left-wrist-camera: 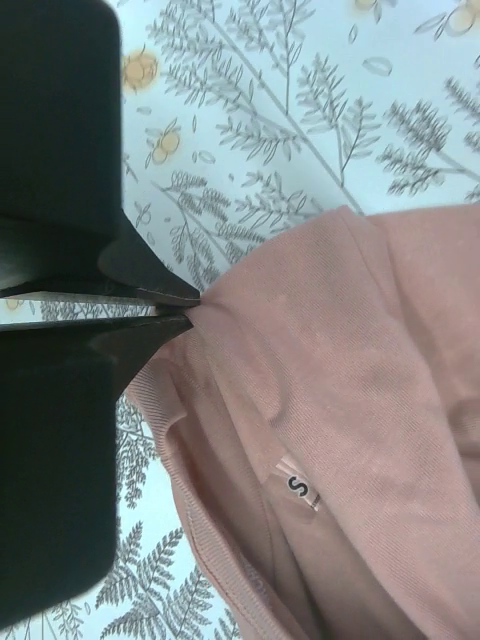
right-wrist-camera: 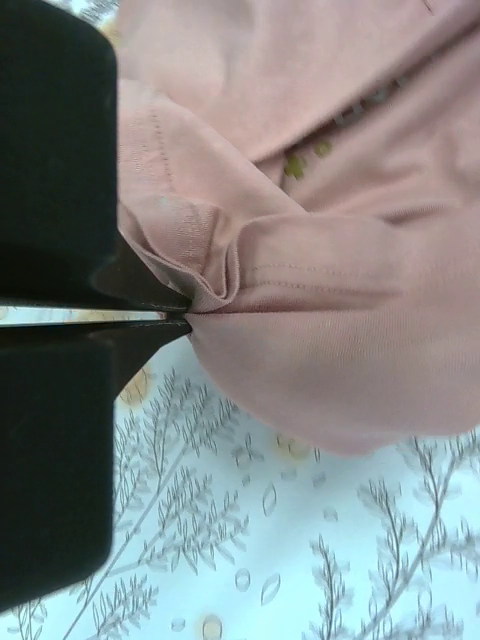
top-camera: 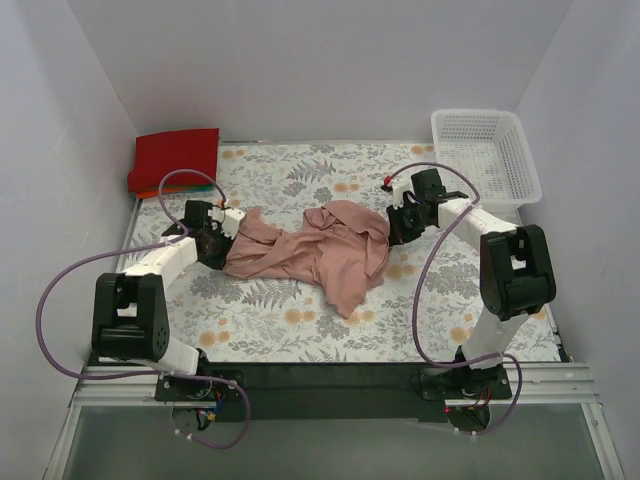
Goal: Fold and stack the t-shirts
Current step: Flatten the tshirt out
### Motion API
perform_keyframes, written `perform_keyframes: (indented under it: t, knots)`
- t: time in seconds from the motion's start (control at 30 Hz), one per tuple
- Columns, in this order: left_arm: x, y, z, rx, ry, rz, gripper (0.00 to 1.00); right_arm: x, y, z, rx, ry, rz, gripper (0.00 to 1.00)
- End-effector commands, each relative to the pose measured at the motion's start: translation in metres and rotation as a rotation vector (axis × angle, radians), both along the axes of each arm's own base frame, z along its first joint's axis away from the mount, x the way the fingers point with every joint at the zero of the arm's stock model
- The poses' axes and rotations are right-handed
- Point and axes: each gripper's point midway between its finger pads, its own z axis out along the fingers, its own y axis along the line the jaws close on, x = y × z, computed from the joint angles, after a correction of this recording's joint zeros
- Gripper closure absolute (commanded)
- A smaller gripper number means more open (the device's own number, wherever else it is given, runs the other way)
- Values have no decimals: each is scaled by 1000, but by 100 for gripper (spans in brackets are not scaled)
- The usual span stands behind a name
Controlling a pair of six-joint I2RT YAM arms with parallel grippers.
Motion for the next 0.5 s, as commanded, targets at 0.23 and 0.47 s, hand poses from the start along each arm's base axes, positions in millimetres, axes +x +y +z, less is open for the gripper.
perform_keyframes:
  t: [0.23, 0.47]
  knots:
    - [26, 68, 13, 86, -44, 51, 100, -67, 7, 15, 95, 83, 140, 99]
    - [42, 91, 10, 96, -37, 99, 100, -84, 4, 9, 103, 116, 151, 99]
